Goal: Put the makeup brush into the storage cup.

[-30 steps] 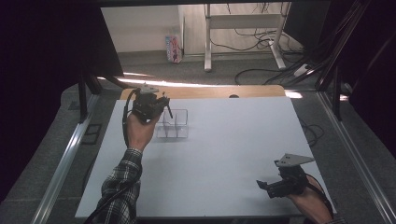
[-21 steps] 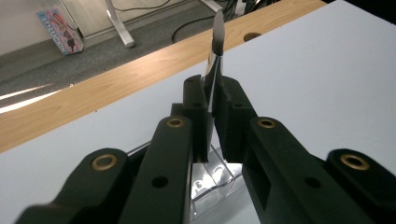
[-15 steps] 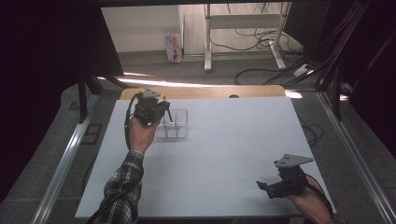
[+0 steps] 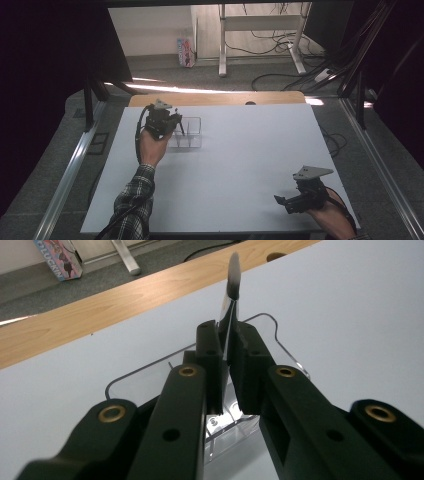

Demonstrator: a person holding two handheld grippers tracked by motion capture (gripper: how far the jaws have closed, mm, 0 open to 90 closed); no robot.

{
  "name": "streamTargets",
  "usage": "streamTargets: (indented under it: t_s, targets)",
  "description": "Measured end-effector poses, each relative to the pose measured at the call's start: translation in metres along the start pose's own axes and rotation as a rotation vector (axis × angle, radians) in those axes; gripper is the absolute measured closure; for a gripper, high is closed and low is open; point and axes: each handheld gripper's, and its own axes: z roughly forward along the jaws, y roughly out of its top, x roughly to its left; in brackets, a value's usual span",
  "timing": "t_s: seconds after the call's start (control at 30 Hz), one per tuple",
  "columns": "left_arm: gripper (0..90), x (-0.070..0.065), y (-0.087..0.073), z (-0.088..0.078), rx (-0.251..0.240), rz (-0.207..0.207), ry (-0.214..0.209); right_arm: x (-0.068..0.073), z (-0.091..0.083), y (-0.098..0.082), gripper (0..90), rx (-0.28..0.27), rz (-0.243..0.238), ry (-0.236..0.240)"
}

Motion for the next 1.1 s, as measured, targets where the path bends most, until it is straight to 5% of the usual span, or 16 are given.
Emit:
streamTargets:
  t_s: [0.43,0.47,0.5,0.6,0.63,0.8,1.1]
  targets:
    - [82.4,0.0,-0.011,0.015,0.034,-0.006,-0.017,0.0,0.001,0.0,0.0,0.012,0.001,-0.002]
    - [71.2,-0.001,-0.011,0.014,0.026,-0.004,-0.011,0.0,0.001,-0.001,0.0,0.011,0.002,-0.002]
    - [71.2,0.0,-0.01,0.014,0.02,-0.005,-0.016,0.0,0.001,-0.001,0.0,0.011,0.002,-0.002]
    - [39.3,0.001,-0.006,0.011,-0.004,-0.002,-0.014,0.0,0.001,0.0,0.0,0.011,0.002,-0.003]
    - [21.1,0.003,-0.005,0.011,-0.013,-0.029,-0.043,0.0,0.001,0.0,0.0,0.011,0.001,-0.002]
    - [3.3,0.01,-0.004,0.011,0.003,-0.085,-0.037,0.0,0.001,0.0,0.0,0.01,0.002,-0.003]
    - [1.0,0.014,-0.003,0.005,0.011,-0.071,-0.047,0.0,0.002,0.0,0.0,0.013,0.002,-0.002]
